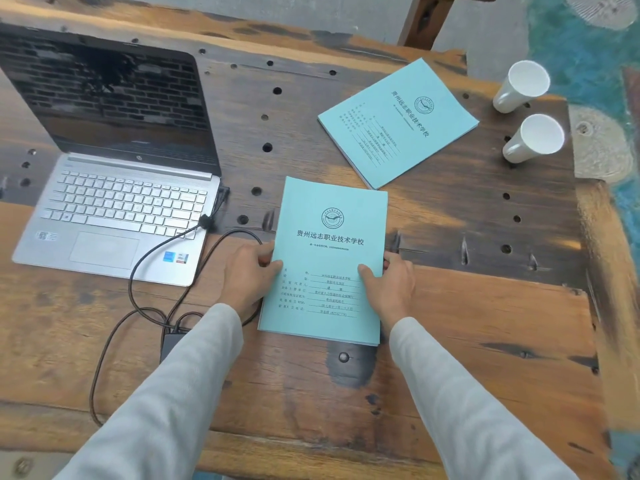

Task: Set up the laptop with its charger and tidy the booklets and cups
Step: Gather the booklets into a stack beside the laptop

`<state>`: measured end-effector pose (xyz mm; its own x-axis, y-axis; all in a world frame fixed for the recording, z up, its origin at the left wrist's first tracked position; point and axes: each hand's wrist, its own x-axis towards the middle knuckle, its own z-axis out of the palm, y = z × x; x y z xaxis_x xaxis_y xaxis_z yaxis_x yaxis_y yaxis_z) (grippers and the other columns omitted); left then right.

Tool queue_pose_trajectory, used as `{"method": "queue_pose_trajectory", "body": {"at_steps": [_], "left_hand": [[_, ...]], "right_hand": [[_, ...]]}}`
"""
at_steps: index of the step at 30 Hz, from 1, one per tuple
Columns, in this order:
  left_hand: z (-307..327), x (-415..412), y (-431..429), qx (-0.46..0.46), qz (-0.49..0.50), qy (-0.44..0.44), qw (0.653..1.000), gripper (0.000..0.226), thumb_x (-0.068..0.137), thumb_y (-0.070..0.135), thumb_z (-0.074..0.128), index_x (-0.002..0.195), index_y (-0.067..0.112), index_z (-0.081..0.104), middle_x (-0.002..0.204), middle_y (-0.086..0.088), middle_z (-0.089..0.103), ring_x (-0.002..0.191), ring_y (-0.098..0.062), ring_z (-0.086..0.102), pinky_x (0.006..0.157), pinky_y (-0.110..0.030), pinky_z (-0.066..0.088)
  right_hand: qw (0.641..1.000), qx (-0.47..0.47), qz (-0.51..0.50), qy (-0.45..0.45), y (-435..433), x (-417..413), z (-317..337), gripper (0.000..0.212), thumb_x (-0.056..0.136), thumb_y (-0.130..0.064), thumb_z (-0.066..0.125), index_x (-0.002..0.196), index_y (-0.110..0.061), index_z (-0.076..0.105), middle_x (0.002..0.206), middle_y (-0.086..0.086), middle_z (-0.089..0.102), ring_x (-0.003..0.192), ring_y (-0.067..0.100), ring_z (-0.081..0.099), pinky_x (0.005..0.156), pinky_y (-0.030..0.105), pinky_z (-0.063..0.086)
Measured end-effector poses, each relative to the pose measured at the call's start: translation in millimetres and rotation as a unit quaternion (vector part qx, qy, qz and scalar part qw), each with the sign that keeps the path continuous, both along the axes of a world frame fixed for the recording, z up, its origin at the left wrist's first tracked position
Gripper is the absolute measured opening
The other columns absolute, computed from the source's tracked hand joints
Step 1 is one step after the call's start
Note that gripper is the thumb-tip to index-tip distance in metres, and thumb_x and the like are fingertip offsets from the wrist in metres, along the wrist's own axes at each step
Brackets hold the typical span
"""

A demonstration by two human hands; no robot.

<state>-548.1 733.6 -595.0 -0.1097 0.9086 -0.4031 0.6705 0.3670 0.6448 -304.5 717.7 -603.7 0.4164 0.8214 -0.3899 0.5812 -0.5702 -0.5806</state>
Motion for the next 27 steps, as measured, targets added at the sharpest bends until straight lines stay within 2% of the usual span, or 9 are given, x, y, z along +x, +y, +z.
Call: {"method": "queue_pose_trajectory", "body": {"at_steps": [6,11,18,23,25,27], "left_hand": [[-3.9,0.6,-0.4,-0.005,0.018,-0.012,1.000,0.033,0.088,0.021,0.065,0.115,0.038,0.073,0.082,0.012,0.072,0.083,-0.014,0.067,0.077,-0.033,0.054],[-8.3,-0.6,0.7,-0.016,0.041,-0.029,0.999,0.033,0.089,0.017,0.067,0.116,0.037,0.073,0.076,0.021,0.068,0.080,-0.011,0.065,0.079,-0.032,0.054],[-10.6,-0.9,2.6,-0.034,0.049,-0.030,0.998,0.031,0.089,0.019,0.068,0.112,0.037,0.074,0.075,0.018,0.069,0.081,-0.013,0.066,0.081,-0.034,0.054],[-6.1,3.3,2.9,-0.060,0.090,-0.050,0.993,0.032,0.089,0.015,0.069,0.113,0.035,0.075,0.068,0.018,0.066,0.084,-0.017,0.067,0.086,-0.037,0.055],[-1.9,7.6,4.4,-0.062,0.092,-0.033,0.993,0.032,0.089,0.012,0.068,0.108,0.036,0.075,0.068,0.016,0.062,0.081,-0.018,0.064,0.082,-0.035,0.053],[4.7,13.4,7.8,-0.068,0.070,0.000,0.995,0.030,0.086,0.008,0.065,0.093,0.036,0.073,0.065,0.015,0.060,0.074,-0.017,0.061,0.071,-0.032,0.052]], "right_hand": [[1.000,0.004,-0.010,0.029,-0.8,3.1,3.0,0.050,0.084,-0.030,0.076,0.129,-0.015,0.061,0.120,0.007,0.059,0.120,0.022,0.050,0.104,0.033,0.039],[0.999,0.010,-0.004,0.052,-3.1,7.3,6.5,0.052,0.081,-0.028,0.079,0.129,-0.019,0.061,0.116,0.001,0.055,0.115,0.019,0.056,0.104,0.033,0.043],[0.998,0.010,-0.002,0.061,-0.1,12.0,7.0,0.052,0.078,-0.029,0.083,0.123,-0.020,0.059,0.112,-0.002,0.055,0.106,0.017,0.058,0.099,0.036,0.047],[0.997,0.007,0.003,0.074,1.1,15.1,8.1,0.052,0.076,-0.028,0.083,0.121,-0.018,0.059,0.111,-0.001,0.054,0.106,0.019,0.058,0.098,0.031,0.044],[0.997,0.002,0.010,0.077,2.8,16.5,8.4,0.053,0.075,-0.029,0.083,0.121,-0.018,0.058,0.109,-0.001,0.055,0.109,0.020,0.057,0.100,0.033,0.044],[0.997,-0.011,0.025,0.070,6.1,20.2,8.7,0.059,0.075,-0.032,0.082,0.126,-0.017,0.056,0.109,-0.001,0.058,0.116,0.021,0.054,0.100,0.032,0.041]]}}
